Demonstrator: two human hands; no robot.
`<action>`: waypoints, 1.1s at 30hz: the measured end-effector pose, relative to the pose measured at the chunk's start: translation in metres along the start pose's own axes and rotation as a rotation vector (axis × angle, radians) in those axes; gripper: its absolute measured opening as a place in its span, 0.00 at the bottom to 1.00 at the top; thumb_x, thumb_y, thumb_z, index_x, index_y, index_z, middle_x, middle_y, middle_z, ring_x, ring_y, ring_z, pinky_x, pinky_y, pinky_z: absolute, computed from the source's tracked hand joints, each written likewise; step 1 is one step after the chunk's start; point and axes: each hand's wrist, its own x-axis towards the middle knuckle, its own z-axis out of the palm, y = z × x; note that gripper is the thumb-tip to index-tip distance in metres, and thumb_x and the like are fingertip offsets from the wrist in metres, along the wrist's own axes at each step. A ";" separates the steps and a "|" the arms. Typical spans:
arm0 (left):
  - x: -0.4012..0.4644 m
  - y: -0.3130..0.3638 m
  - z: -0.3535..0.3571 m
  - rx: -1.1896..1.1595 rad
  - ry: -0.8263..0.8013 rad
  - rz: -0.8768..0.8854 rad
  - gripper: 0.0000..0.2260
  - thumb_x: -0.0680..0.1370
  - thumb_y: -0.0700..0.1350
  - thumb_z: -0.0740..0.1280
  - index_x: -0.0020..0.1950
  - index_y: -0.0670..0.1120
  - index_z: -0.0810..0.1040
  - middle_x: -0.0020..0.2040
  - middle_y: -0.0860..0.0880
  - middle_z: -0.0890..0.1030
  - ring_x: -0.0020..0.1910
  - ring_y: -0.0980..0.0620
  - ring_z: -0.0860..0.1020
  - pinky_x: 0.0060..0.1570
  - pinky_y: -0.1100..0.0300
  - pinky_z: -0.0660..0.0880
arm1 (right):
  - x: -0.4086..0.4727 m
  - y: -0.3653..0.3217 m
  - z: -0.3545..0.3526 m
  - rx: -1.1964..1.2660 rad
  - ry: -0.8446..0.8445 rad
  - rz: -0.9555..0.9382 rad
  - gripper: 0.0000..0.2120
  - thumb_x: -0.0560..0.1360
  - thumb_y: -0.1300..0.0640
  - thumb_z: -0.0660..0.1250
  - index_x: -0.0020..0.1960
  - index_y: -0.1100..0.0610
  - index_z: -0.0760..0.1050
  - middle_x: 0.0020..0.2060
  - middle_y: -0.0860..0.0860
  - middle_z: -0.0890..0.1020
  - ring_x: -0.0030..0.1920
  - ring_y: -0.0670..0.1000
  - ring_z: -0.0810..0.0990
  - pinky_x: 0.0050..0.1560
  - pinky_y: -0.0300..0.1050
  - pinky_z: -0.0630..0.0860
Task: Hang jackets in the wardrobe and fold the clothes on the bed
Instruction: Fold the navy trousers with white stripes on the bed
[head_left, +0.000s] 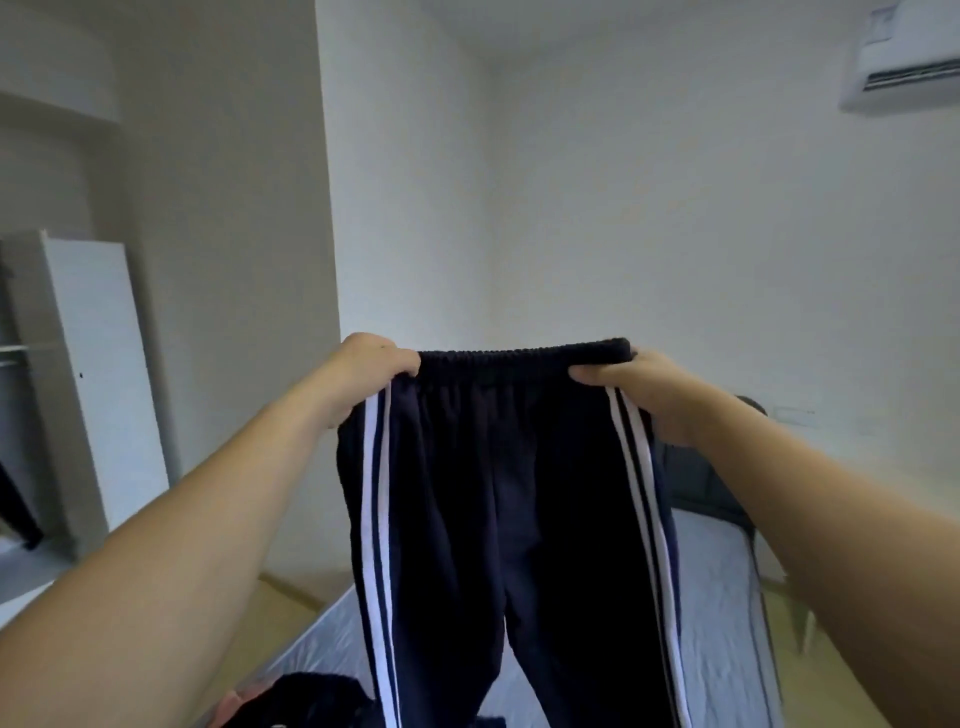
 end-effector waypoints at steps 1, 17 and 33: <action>-0.012 0.007 0.006 -0.091 -0.135 -0.110 0.10 0.67 0.48 0.70 0.35 0.44 0.72 0.33 0.44 0.71 0.34 0.46 0.70 0.39 0.54 0.67 | -0.008 0.004 -0.015 0.045 -0.055 0.100 0.16 0.72 0.52 0.74 0.55 0.61 0.81 0.47 0.57 0.86 0.48 0.57 0.85 0.51 0.50 0.80; -0.098 0.086 0.152 -0.392 -0.265 -0.240 0.09 0.78 0.38 0.63 0.53 0.49 0.79 0.37 0.49 0.77 0.31 0.52 0.76 0.30 0.62 0.74 | -0.038 0.057 -0.146 -0.341 -0.094 0.053 0.15 0.77 0.44 0.66 0.53 0.55 0.80 0.50 0.50 0.84 0.55 0.53 0.81 0.63 0.50 0.73; -0.078 0.203 0.254 -0.094 0.008 0.205 0.10 0.78 0.33 0.63 0.52 0.45 0.81 0.42 0.42 0.84 0.37 0.47 0.83 0.45 0.53 0.82 | -0.008 0.063 -0.213 0.219 -0.006 -0.288 0.12 0.80 0.62 0.63 0.63 0.54 0.72 0.48 0.53 0.84 0.44 0.49 0.83 0.43 0.38 0.77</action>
